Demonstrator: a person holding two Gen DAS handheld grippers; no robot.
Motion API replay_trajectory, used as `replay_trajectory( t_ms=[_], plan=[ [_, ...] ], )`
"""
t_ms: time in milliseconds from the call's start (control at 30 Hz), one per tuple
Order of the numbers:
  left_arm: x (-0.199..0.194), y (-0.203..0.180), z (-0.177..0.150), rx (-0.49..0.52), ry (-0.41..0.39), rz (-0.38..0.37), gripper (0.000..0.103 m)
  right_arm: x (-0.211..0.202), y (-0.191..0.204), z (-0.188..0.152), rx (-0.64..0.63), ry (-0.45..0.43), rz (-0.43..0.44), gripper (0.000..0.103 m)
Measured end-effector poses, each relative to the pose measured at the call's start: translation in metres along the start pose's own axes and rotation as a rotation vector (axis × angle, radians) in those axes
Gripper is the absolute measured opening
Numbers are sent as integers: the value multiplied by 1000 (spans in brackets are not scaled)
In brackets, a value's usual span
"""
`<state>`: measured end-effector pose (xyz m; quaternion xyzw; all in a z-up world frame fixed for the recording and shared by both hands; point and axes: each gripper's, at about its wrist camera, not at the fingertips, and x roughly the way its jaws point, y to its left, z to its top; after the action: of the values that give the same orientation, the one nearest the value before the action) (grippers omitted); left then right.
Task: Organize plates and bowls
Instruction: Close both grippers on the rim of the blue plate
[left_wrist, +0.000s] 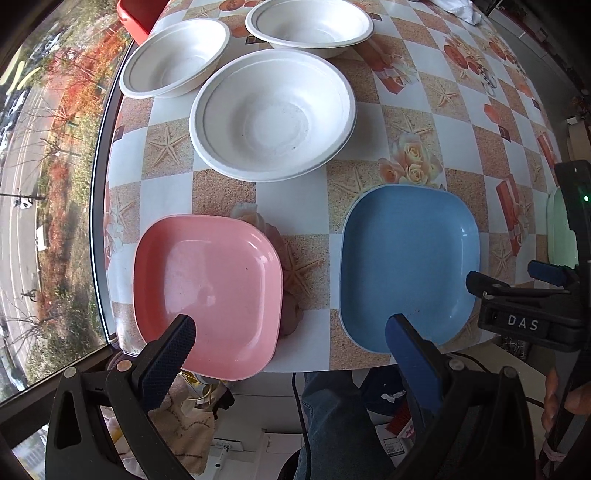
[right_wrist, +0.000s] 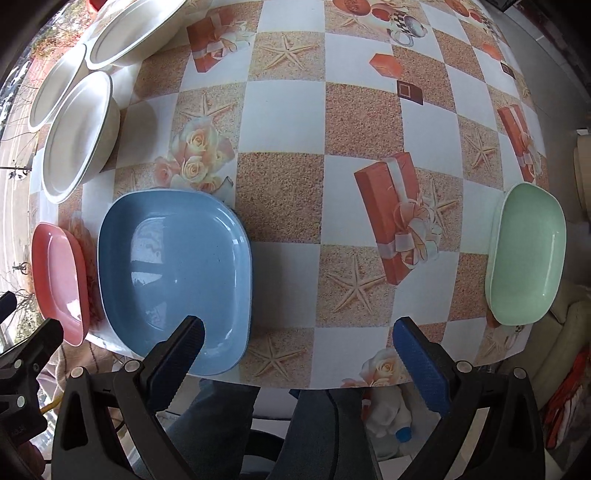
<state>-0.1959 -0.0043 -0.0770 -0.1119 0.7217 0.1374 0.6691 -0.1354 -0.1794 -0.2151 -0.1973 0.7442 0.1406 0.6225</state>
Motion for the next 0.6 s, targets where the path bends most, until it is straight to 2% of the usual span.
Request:
replay_trajectory(
  t_ms=[67,200,333,433,600],
  plan=[
    [3,-1,-1,-2,5,6,103,15,3,3,1,18,-9,103],
    [11,-8,2,9,15,40,103,33,4,2,-55,15,-111,103],
    [20,-25,11,31,21,40,103,31,-7,-8,-72,7,-99,103],
    [25,-42,20,52,8,37,103,27,-22,-15,-79,-2,-127,103],
    [33,-70,38,95,-10,43,103,23,-55,-23,-30,0,-113,103]
  ],
)
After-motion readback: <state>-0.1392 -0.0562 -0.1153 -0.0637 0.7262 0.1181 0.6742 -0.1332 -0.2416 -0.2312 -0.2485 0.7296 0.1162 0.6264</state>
